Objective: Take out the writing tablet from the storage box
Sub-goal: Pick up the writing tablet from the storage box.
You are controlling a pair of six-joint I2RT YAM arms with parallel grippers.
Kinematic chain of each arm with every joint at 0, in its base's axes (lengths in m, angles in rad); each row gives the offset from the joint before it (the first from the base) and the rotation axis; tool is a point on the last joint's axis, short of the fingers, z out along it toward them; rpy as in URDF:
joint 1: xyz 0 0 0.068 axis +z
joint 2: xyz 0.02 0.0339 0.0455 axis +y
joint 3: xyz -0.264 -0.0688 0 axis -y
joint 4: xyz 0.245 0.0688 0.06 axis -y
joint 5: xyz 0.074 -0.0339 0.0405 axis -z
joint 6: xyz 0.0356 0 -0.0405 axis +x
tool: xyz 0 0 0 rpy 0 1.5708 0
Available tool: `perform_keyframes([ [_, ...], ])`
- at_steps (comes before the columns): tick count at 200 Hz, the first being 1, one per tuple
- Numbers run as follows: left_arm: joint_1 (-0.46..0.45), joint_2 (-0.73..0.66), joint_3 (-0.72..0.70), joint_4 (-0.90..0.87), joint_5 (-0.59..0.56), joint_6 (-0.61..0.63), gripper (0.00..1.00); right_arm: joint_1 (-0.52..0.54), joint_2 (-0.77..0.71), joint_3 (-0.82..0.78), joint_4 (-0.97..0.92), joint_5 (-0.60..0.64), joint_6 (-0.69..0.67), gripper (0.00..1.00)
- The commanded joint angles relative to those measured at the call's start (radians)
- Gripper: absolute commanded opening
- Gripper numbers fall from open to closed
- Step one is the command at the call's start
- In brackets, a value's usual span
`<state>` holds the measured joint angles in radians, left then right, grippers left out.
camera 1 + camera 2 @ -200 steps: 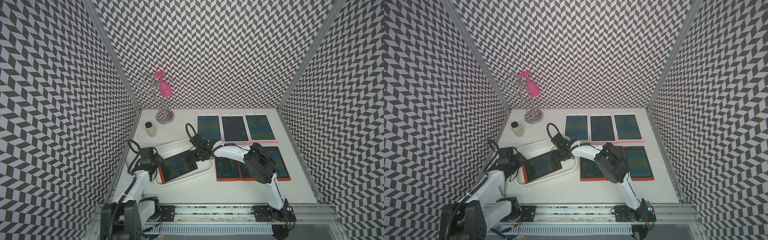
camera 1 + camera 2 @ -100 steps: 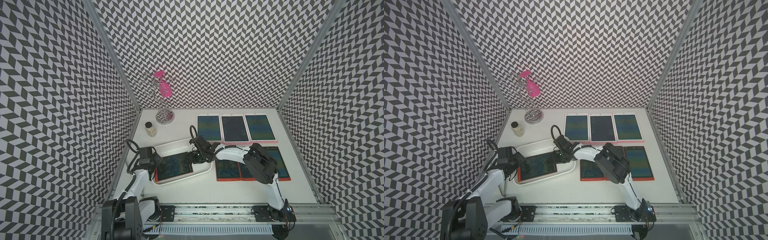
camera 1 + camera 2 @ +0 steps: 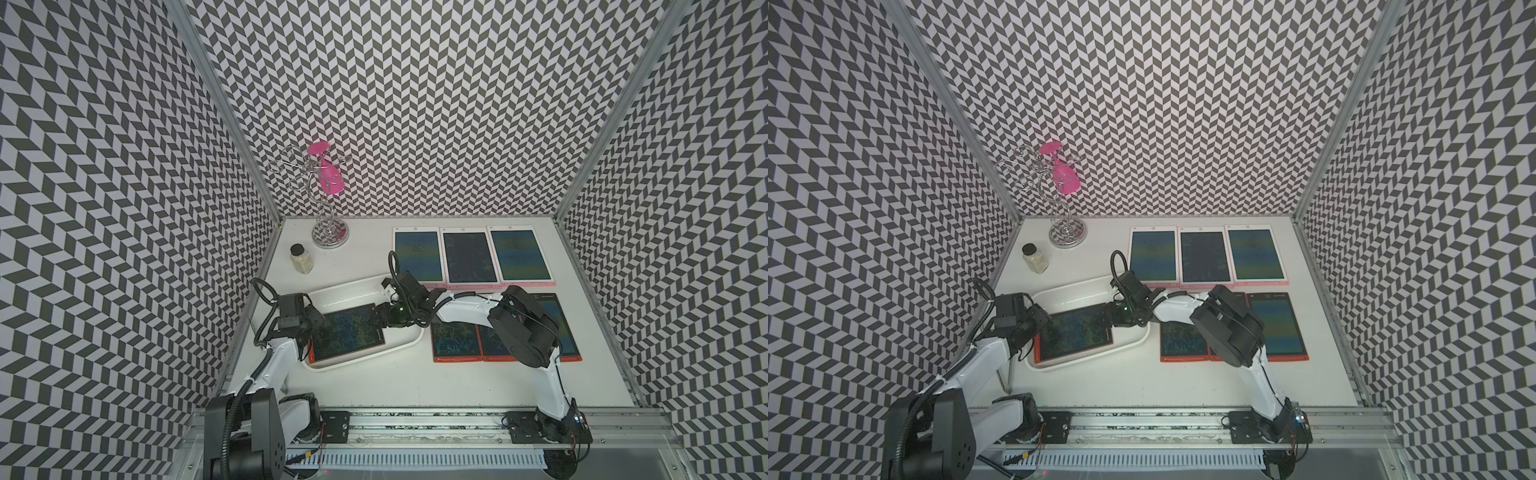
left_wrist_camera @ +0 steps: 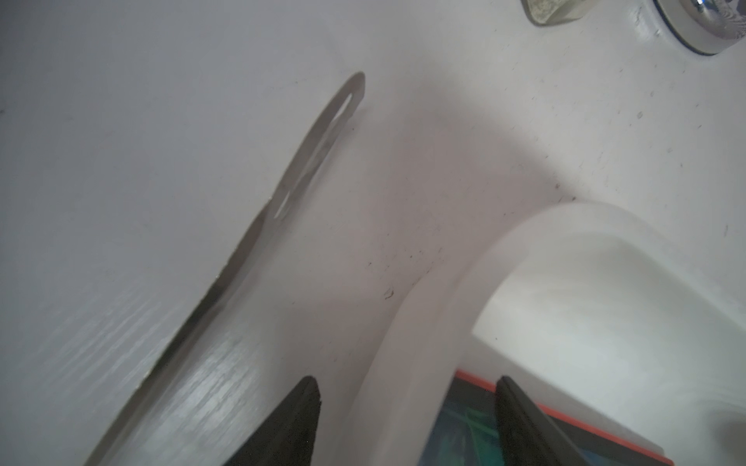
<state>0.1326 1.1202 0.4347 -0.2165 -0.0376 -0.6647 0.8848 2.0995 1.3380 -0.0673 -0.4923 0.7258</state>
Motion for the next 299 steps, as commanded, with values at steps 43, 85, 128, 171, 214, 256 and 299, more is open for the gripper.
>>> perform_keyframes([
  [43,-0.019,-0.003,-0.005,0.052,0.088,-0.027,0.69,0.029,-0.062,-0.047,0.204,-0.137,0.000,0.51],
  [85,-0.019,-0.006,-0.007,0.050,0.087,-0.029,0.69,0.022,-0.097,-0.084,0.245,-0.123,-0.005,0.50],
  [128,-0.019,-0.015,-0.008,0.049,0.087,-0.027,0.69,0.013,-0.128,-0.108,0.310,-0.114,-0.016,0.49],
  [171,-0.019,-0.025,-0.009,0.043,0.084,-0.026,0.69,-0.006,-0.082,-0.067,0.319,-0.128,-0.023,0.48],
  [214,-0.019,-0.025,-0.011,0.042,0.085,-0.025,0.69,-0.012,-0.054,-0.053,0.364,-0.134,-0.010,0.47],
  [256,-0.019,-0.027,-0.009,0.040,0.086,-0.026,0.69,-0.026,-0.025,-0.033,0.372,-0.153,-0.001,0.44],
  [299,-0.019,-0.033,-0.010,0.036,0.083,-0.027,0.69,-0.028,-0.026,-0.048,0.390,-0.168,0.012,0.38],
])
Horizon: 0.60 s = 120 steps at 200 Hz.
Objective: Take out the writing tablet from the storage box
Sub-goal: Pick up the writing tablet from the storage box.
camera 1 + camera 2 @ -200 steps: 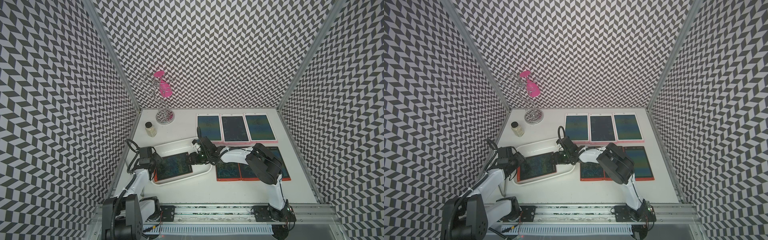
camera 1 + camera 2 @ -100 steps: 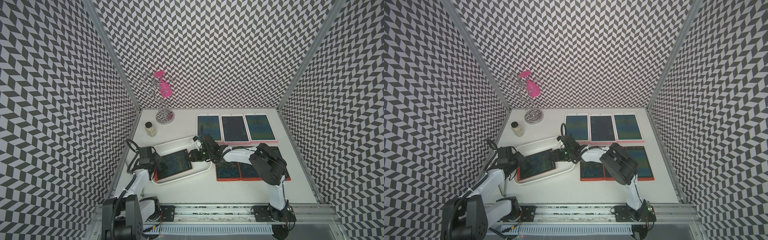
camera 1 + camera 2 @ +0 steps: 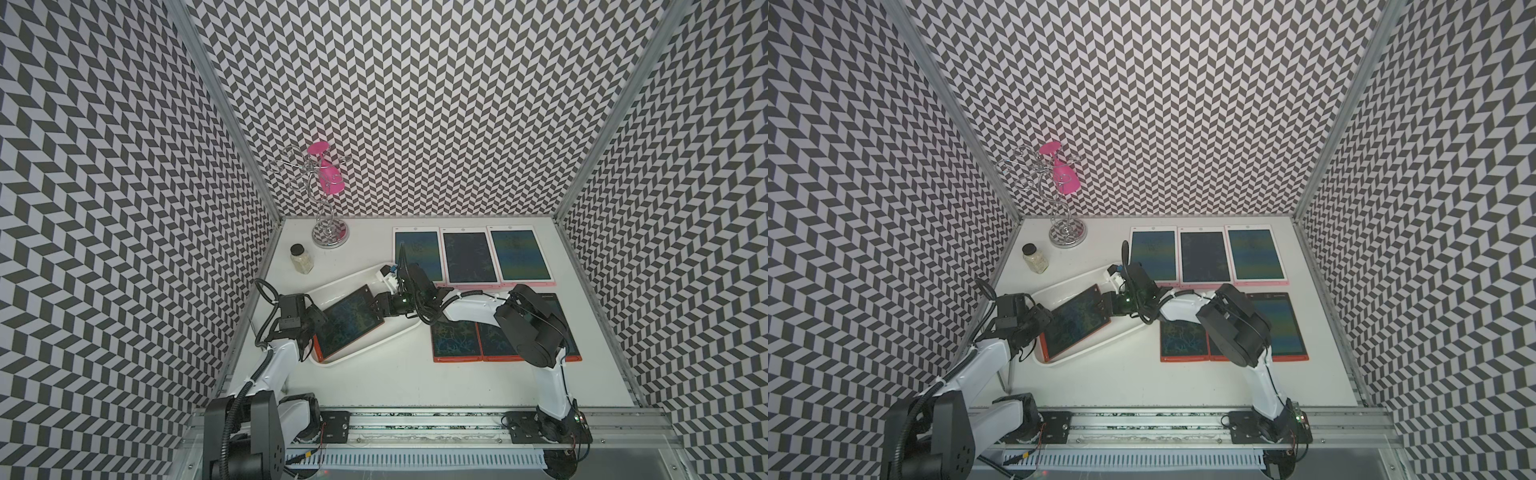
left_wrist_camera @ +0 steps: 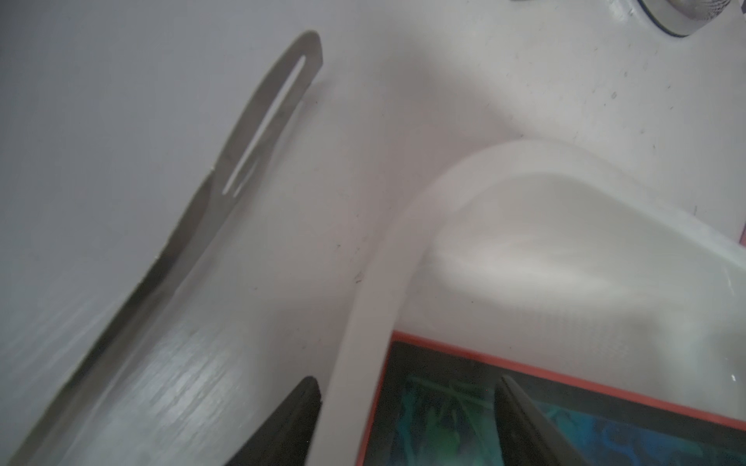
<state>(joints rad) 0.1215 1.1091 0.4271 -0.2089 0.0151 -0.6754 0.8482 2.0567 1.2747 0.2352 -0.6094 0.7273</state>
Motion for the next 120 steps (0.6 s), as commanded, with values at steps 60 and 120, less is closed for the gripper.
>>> perform_keyframes([
  [60,-0.007,-0.034,0.002,0.017,0.026,-0.015,0.69,-0.001,0.010,0.017,0.034,-0.027,-0.001,0.27],
  [120,-0.003,-0.068,0.028,-0.014,0.023,-0.010,0.69,-0.021,-0.028,0.006,0.008,-0.028,-0.022,0.11],
])
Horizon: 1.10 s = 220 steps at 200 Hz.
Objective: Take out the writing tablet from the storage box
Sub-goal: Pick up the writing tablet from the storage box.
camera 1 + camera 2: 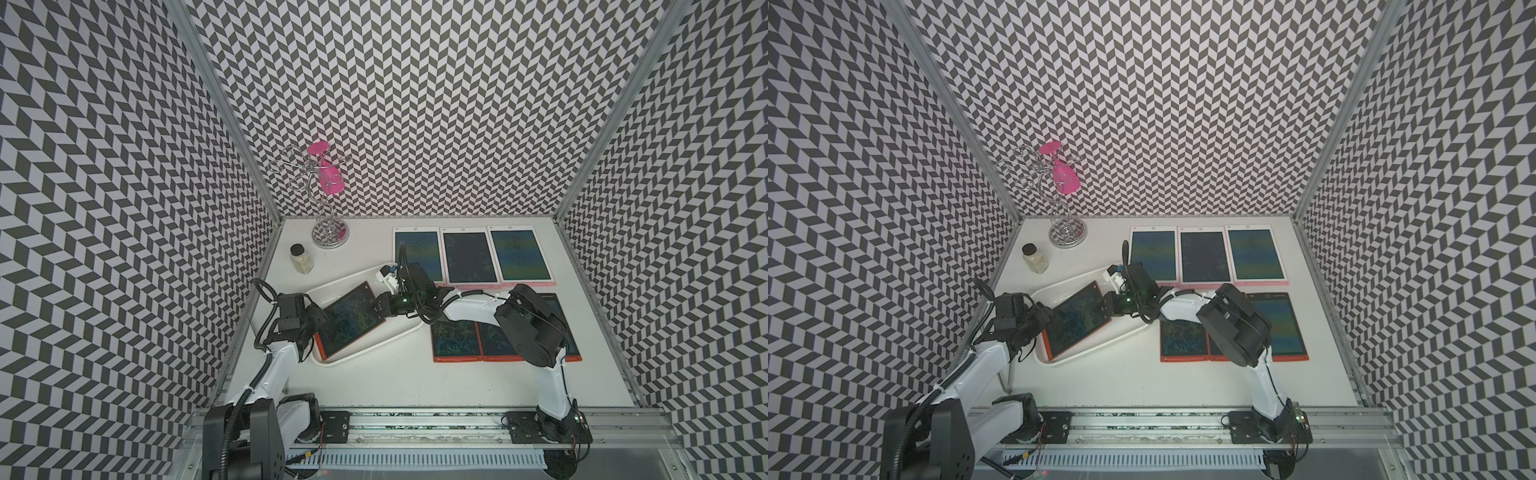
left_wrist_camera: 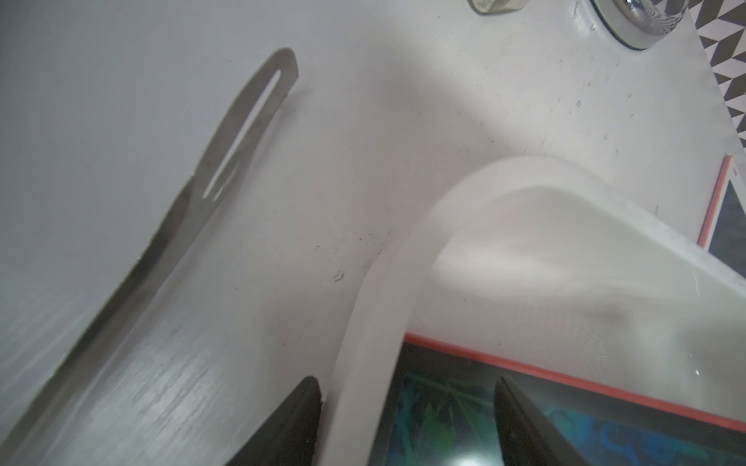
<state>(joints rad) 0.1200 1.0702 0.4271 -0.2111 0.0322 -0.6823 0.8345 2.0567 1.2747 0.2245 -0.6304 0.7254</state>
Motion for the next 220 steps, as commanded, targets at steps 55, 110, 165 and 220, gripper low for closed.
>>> perform_keyframes([
  [55,0.027,-0.092,0.074,-0.063,0.016,0.010,0.70,-0.040,-0.062,0.033,-0.015,-0.075,-0.041,0.03],
  [110,0.050,-0.139,0.152,-0.121,0.021,0.032,0.72,-0.080,-0.114,0.040,-0.057,-0.128,-0.067,0.02],
  [165,0.057,-0.164,0.174,-0.061,0.190,0.104,0.72,-0.105,-0.154,0.049,-0.092,-0.194,-0.083,0.02],
  [220,0.055,-0.216,0.120,0.097,0.401,0.121,0.76,-0.170,-0.186,0.091,-0.220,-0.252,-0.177,0.01],
])
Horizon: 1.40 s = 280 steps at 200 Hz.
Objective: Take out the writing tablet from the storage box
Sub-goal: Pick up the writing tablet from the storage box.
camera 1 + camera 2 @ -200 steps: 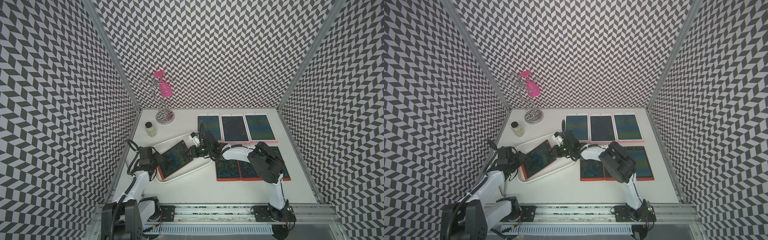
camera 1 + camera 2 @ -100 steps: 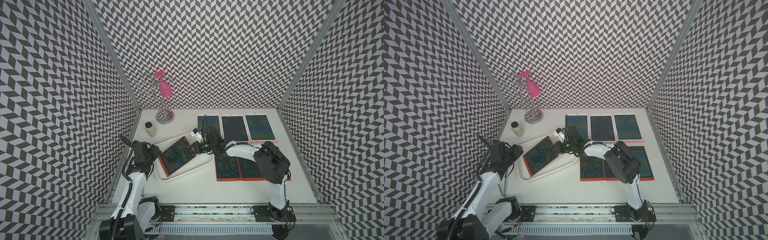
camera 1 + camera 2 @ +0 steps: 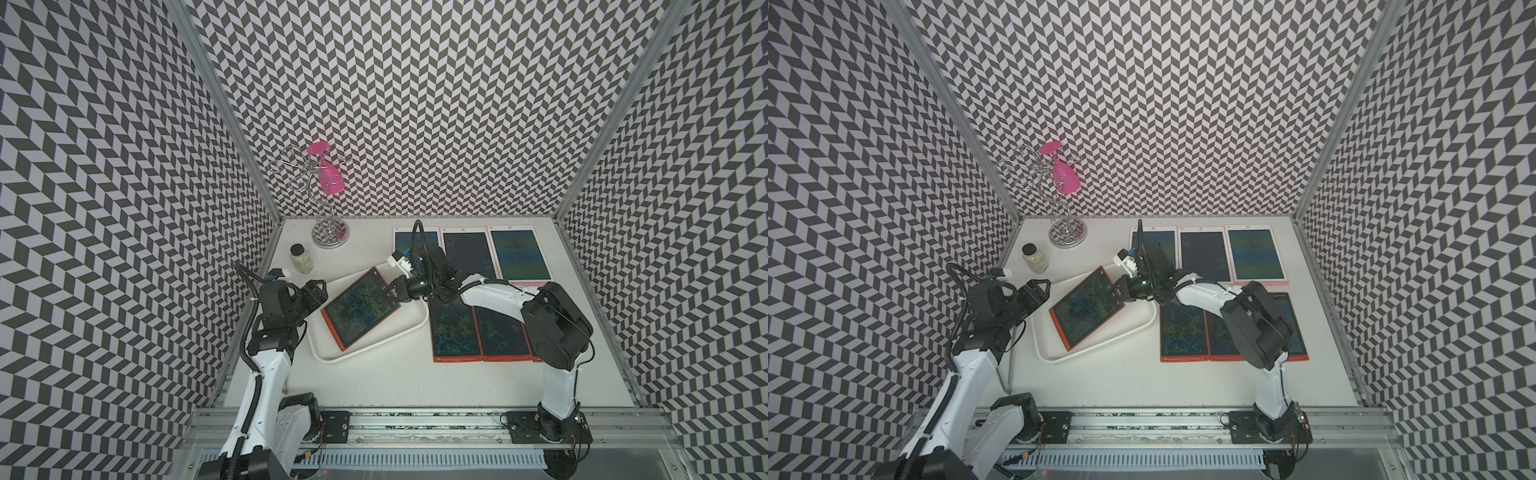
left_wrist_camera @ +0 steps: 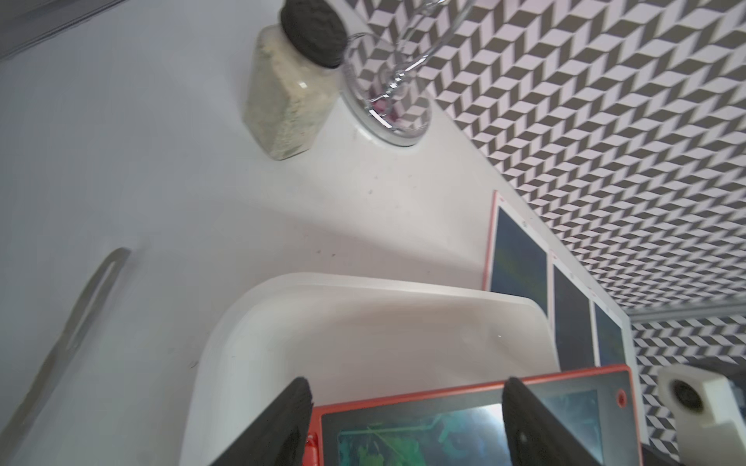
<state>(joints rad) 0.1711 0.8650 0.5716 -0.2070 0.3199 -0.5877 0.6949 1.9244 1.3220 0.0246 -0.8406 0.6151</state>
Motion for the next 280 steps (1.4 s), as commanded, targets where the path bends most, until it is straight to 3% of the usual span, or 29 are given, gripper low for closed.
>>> perform_keyframes([
  [1,0.004,-0.012,-0.026,0.093,0.114,0.026,0.76,-0.031,-0.055,0.044,-0.022,-0.041,-0.070,0.01],
  [66,-0.054,0.018,-0.040,0.132,0.137,0.020,0.76,-0.059,-0.090,0.088,-0.174,0.041,-0.179,0.01],
  [110,-0.121,0.044,-0.087,0.164,0.147,0.001,0.77,-0.100,-0.148,0.061,-0.185,-0.005,-0.187,0.01],
  [185,-0.126,-0.042,-0.226,0.298,0.244,-0.090,0.78,-0.170,-0.191,0.010,-0.100,-0.133,-0.108,0.01],
  [228,-0.127,-0.006,-0.254,0.362,0.293,-0.108,0.78,-0.170,-0.170,-0.008,-0.010,-0.179,-0.030,0.01],
  [280,-0.127,0.009,-0.323,0.587,0.379,-0.198,0.79,-0.170,-0.151,-0.024,0.052,-0.192,0.019,0.01],
])
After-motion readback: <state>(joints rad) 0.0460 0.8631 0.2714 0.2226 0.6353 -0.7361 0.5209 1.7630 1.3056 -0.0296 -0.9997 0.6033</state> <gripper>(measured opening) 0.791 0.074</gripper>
